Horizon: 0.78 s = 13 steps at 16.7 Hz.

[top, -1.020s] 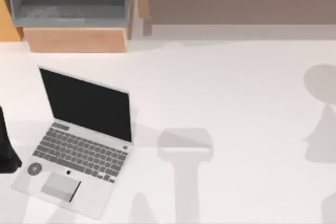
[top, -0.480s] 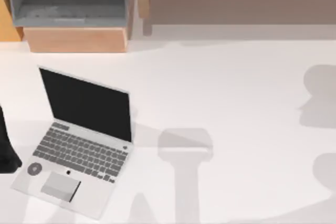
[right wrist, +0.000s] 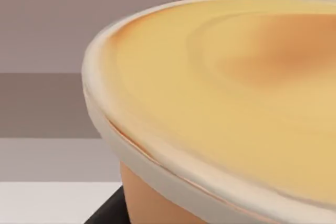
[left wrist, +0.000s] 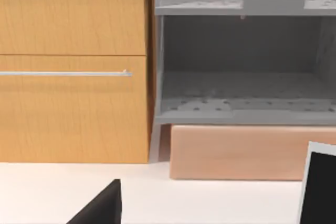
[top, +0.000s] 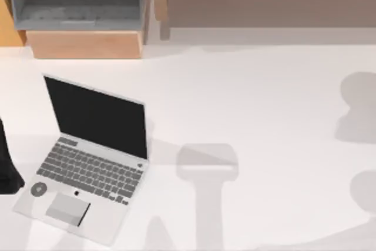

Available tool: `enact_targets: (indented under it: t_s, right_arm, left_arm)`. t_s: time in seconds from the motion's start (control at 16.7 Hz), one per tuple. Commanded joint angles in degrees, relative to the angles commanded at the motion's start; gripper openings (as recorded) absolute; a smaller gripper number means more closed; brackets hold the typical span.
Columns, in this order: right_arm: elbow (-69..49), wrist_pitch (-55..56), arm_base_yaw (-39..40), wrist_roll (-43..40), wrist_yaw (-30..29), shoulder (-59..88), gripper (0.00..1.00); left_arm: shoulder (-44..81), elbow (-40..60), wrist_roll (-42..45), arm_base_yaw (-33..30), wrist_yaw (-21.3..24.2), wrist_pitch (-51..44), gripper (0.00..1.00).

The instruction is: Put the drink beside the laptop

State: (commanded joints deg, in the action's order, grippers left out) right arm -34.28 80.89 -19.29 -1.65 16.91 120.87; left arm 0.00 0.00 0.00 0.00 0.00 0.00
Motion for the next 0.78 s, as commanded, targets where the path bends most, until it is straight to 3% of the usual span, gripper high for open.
enact_targets:
  t_s: [0.42,0.78]
  right_arm:
    - [0.00,0.00,0.00,0.00,0.00,0.00,0.02]
    - [0.00,0.00,0.00,0.00,0.00,0.00,0.00]
  left_arm:
    - [0.00,0.00,0.00,0.00,0.00,0.00,1.00]
    - [0.00,0.00,0.00,0.00,0.00,0.00,1.00]
